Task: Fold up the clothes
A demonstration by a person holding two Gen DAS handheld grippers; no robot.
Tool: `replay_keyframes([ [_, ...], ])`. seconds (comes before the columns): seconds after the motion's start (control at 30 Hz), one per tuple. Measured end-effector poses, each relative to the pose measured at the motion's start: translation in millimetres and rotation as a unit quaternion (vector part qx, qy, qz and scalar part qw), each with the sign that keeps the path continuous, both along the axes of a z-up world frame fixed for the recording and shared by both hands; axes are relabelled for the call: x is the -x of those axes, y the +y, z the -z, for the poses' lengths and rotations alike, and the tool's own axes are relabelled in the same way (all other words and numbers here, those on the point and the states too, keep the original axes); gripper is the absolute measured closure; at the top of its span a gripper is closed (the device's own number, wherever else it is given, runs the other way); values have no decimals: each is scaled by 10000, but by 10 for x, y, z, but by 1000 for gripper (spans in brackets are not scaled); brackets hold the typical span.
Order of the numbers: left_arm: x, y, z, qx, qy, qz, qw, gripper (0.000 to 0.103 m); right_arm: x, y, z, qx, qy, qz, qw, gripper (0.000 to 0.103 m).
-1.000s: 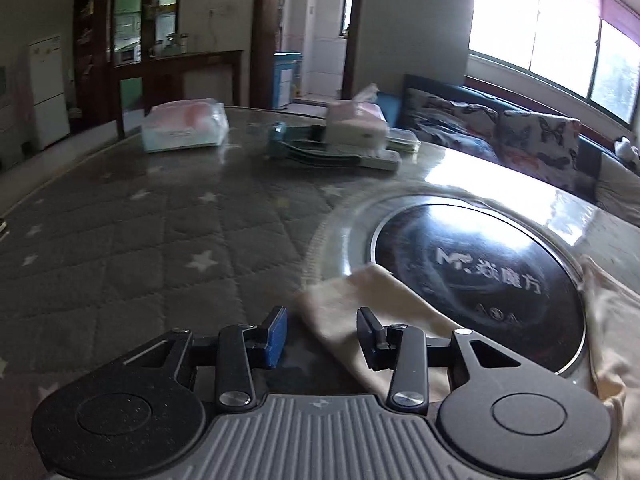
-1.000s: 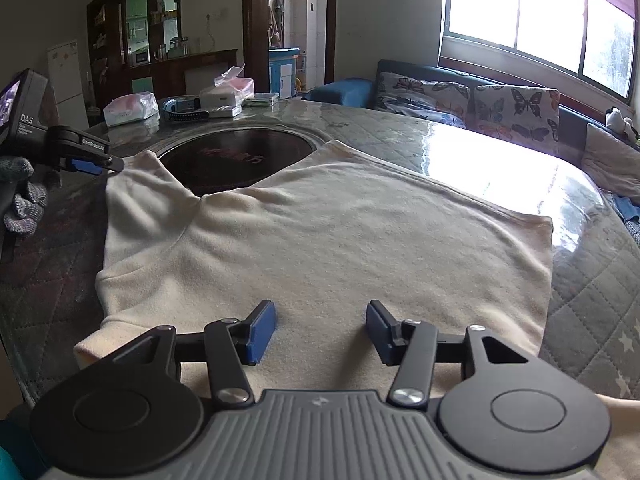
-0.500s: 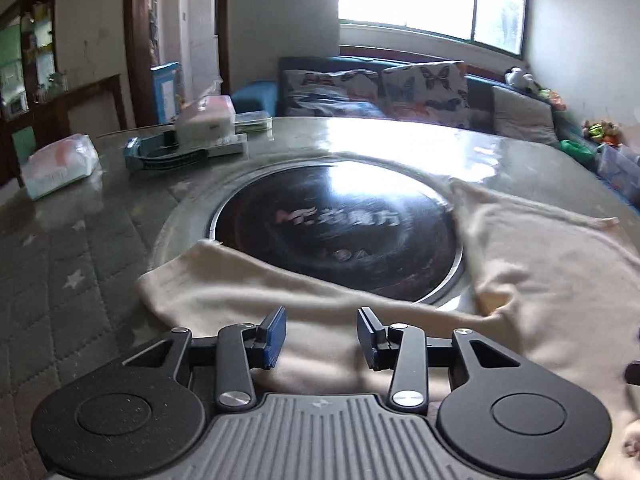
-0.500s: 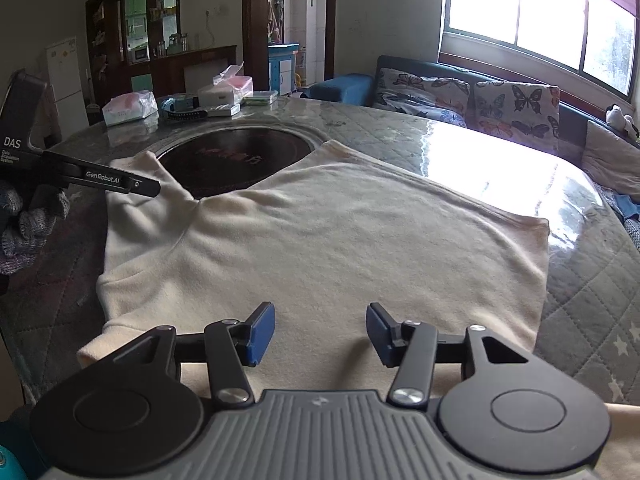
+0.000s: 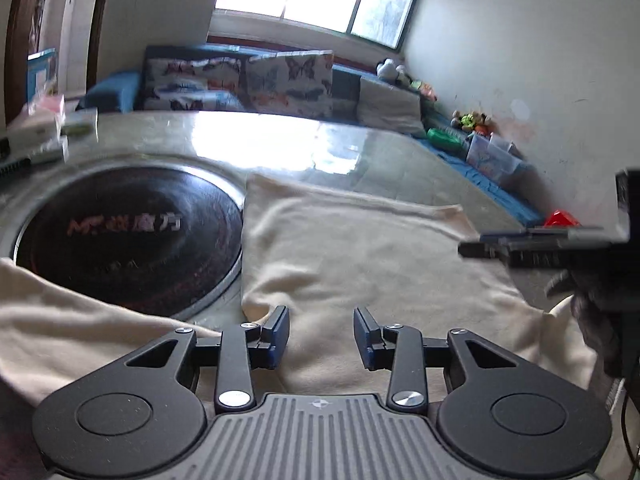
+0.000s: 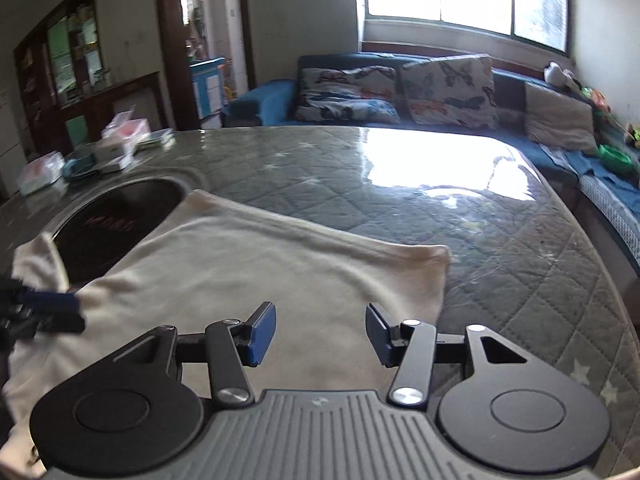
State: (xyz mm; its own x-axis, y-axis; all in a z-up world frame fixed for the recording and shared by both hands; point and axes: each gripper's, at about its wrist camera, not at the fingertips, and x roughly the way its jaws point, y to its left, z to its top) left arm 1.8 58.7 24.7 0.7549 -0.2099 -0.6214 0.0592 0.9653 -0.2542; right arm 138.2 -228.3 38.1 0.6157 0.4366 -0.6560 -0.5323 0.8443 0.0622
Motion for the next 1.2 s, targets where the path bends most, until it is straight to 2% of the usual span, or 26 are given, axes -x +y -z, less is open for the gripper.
replay_keyframes([
  [0.13,-3,123,64,146,69,-43,9999,69,-371,2,128,87,140,236,9996,52],
  [0.37,60,208,71,242,16,-68,9997,70,-641,43,217,149,167,420,9989,52],
  [0.57,41,129,29,34,43,-60,10000,69,-240,-174,79,241,-69,394,9989,52],
  [0.73,146,-61,-72,-232,-159,144,9995,65,98,-360,-33,321,-266,382,9984,52],
  [0.97,310,-486,-148,-394,-326,730,9960,54,799,-979,23,618,-555,1226,9890,51],
  [1.2,372,-856,-127,-488,-264,1162,9917,53,1084,-1651,186,554,-445,2626,9623,51],
])
